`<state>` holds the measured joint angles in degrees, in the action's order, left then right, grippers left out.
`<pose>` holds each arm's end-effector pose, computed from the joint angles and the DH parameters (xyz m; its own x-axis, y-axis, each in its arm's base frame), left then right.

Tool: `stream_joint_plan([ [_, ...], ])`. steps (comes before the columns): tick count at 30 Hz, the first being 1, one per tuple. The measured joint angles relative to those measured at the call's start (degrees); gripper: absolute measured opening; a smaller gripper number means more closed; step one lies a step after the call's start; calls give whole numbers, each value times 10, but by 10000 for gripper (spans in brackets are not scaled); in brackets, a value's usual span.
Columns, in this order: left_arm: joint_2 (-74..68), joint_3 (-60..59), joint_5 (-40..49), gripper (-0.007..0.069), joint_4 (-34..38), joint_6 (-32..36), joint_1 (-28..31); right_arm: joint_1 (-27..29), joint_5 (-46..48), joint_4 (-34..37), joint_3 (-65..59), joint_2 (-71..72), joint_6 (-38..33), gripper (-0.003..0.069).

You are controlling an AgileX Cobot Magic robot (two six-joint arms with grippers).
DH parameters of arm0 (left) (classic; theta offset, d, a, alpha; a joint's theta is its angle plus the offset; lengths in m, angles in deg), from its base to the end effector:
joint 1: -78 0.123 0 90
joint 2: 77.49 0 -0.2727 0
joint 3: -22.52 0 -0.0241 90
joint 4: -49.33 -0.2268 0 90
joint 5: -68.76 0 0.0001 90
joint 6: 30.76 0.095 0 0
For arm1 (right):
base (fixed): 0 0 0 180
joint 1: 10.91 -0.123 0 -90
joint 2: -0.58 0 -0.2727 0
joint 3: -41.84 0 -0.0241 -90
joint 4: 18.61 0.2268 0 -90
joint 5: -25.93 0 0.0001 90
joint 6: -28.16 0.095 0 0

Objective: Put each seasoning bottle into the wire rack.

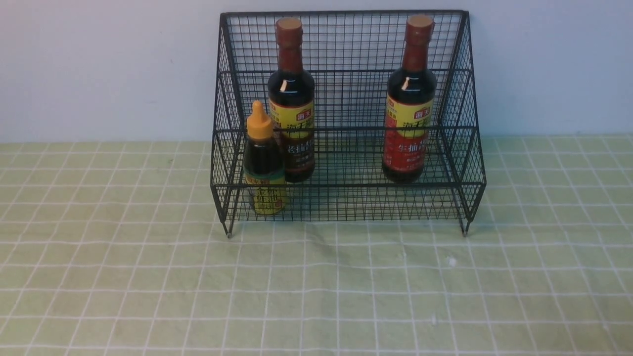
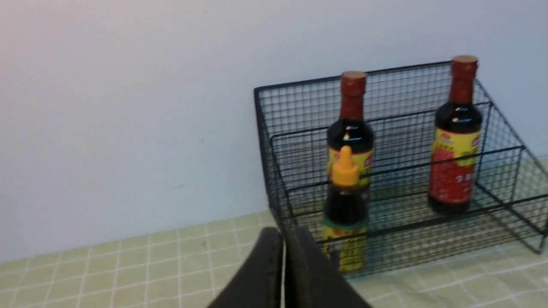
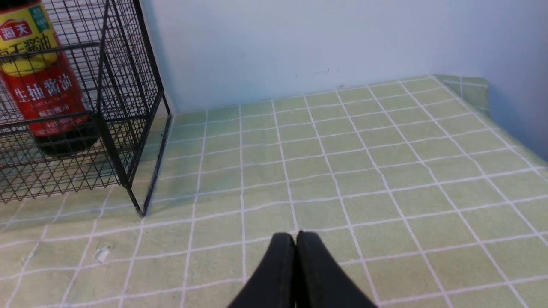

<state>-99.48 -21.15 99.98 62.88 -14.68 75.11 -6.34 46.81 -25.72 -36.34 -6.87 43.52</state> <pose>0.0370 -0.0134 0.3303 -0.0938 0.0816 -0.9922 0.1784 0.9819 0.0639 0.0445 -0.0078 0.1728 -0.2591 0.1725 -0.9503 0.1629 0.9776 0.1331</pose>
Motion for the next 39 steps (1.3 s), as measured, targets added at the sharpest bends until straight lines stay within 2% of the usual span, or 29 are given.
stream_joint_plan([
  [4, 59, -155, -61, -7, -53, -10, 0, 0, 0, 0, 0, 0, 0, -14],
  [11, 135, -331, -118, -7, -69, -62, 0, 0, 0, 0, 0, 0, 0, -14],
  [39, 145, -348, -99, -7, -84, -72, 0, 0, 0, 0, 0, 0, 1, -14],
])
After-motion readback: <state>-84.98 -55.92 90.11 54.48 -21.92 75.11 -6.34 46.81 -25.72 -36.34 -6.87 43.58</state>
